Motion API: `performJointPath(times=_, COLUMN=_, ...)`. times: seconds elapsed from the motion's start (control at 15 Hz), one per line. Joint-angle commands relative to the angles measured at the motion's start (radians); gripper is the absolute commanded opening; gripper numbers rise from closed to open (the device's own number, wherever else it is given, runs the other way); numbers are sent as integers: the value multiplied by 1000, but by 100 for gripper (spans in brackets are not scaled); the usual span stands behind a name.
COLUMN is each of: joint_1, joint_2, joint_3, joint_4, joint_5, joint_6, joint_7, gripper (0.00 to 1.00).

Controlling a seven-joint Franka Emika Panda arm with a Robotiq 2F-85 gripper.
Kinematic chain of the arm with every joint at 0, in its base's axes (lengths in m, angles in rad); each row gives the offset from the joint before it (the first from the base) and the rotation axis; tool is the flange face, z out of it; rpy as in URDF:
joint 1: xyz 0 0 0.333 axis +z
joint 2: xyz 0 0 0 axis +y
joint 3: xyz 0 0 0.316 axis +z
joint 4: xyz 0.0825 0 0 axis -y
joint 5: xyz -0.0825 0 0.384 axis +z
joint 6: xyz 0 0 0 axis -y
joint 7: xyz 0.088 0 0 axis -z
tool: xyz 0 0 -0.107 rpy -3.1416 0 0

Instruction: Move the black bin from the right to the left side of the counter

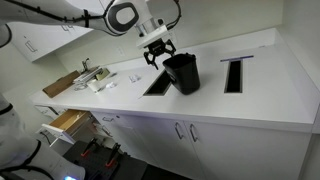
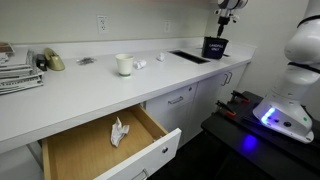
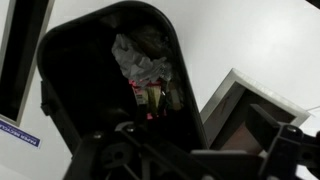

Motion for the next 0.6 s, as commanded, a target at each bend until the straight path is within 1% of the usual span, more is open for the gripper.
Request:
performJointPath(times=0.0, joint_1=-25, joint_2=14, joint_3=26, joint_4=-14, joint_5=-37, joint_6=41, joint_7=-17, gripper=74)
performJointPath(times=0.13, joint_1=-27, joint_2=22, joint_3=30, joint_4=-15, joint_5=-54, joint_6=47, joint_7=-12, gripper=69)
performJointPath(times=0.53, joint_1=-32, joint_2=30, joint_3=38, joint_4=-10, joint_5=-86, joint_6=44, joint_7=-4, gripper=22)
